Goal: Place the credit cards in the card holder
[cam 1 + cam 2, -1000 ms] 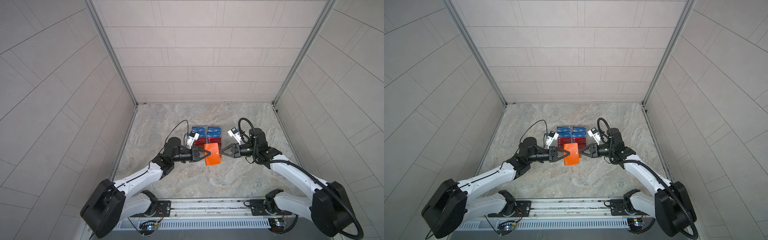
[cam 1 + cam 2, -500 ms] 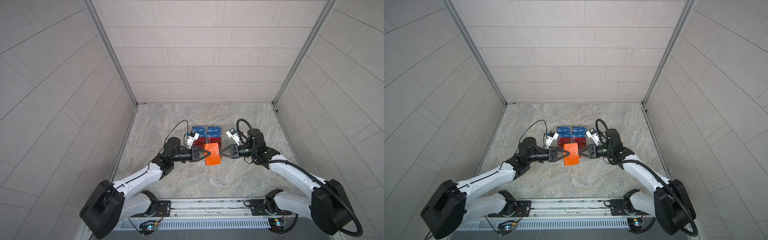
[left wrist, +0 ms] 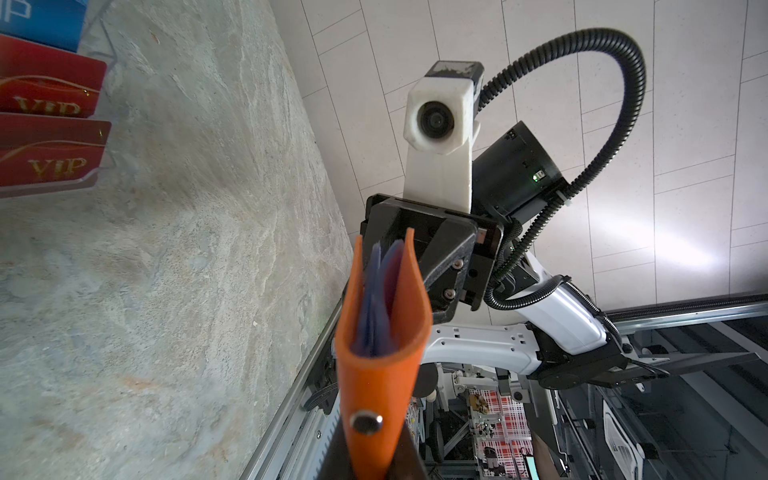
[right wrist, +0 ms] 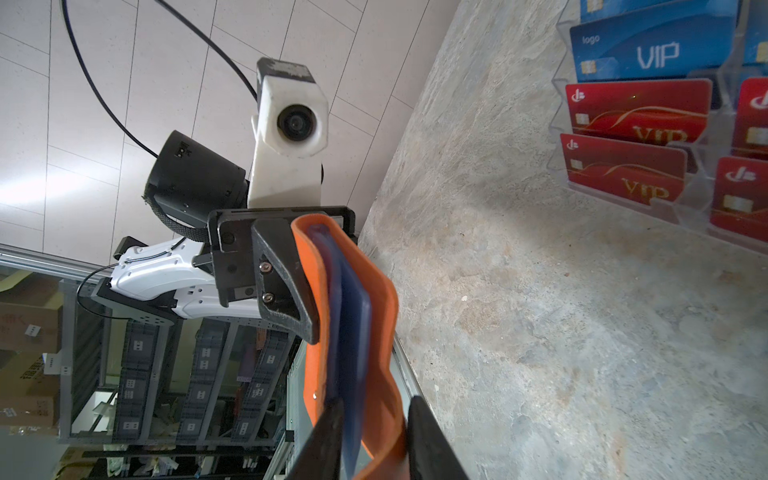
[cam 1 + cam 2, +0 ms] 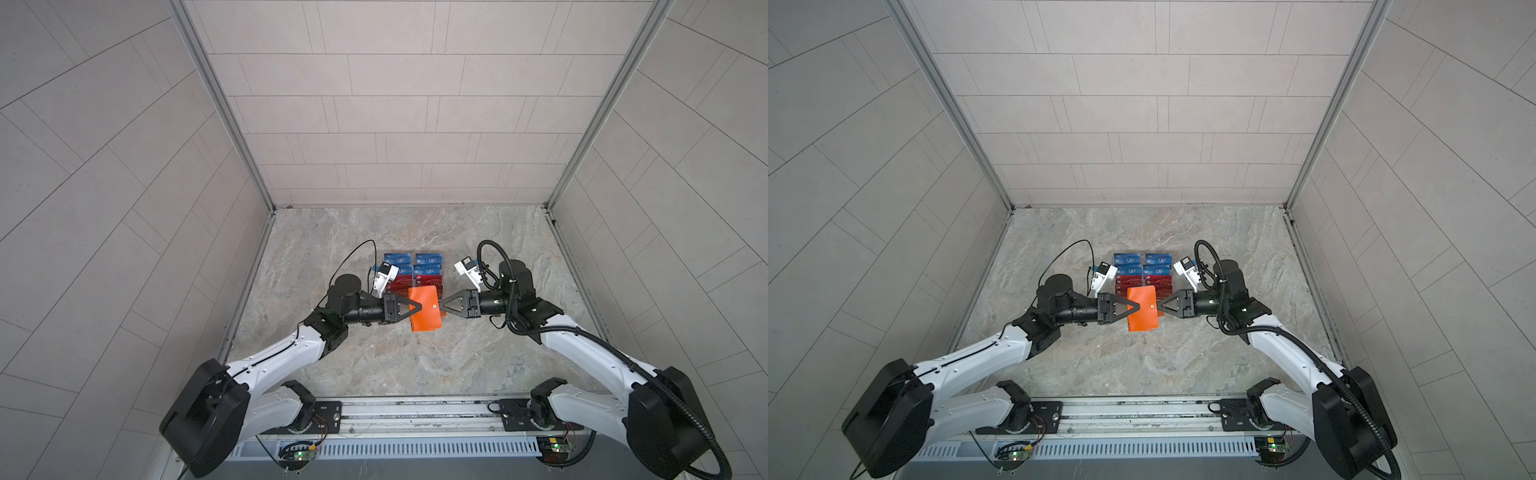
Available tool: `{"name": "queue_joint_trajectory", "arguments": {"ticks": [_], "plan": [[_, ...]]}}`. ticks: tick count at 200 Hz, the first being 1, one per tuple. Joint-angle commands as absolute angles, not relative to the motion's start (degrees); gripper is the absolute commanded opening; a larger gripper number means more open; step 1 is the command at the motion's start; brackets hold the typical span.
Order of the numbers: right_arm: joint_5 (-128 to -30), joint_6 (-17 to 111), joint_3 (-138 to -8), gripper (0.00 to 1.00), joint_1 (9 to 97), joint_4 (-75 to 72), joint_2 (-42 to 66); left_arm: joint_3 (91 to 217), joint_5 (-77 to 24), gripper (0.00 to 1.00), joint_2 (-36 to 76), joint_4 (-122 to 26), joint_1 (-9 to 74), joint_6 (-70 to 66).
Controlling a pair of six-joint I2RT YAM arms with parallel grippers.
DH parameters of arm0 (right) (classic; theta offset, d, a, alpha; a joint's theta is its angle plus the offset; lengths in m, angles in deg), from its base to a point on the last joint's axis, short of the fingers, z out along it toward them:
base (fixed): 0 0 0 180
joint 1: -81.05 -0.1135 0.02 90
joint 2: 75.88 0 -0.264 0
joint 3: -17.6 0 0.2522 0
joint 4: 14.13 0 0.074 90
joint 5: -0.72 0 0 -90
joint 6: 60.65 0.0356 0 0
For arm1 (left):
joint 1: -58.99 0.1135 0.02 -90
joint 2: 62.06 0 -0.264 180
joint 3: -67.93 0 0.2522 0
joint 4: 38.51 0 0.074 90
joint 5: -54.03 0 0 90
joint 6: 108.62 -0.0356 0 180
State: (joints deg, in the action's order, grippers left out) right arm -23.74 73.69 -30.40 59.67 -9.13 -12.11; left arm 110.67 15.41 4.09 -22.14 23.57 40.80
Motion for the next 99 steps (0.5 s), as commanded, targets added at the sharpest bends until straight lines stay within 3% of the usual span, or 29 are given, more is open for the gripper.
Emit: {"name": "queue_joint_trajectory", "arguments": {"ticks": [1, 99], "plan": [[-22.4, 74.1, -30.2, 0.30, 59.2, -10.9, -13.9, 111.0, 16.0, 0.09, 4.1, -21.7, 23.6, 39.4], [-21.5, 75.1, -30.8, 0.30, 57.5, -13.7, -12.7, 111.2, 16.5, 0.10, 4.4, -19.8, 23.5, 40.3]]}}
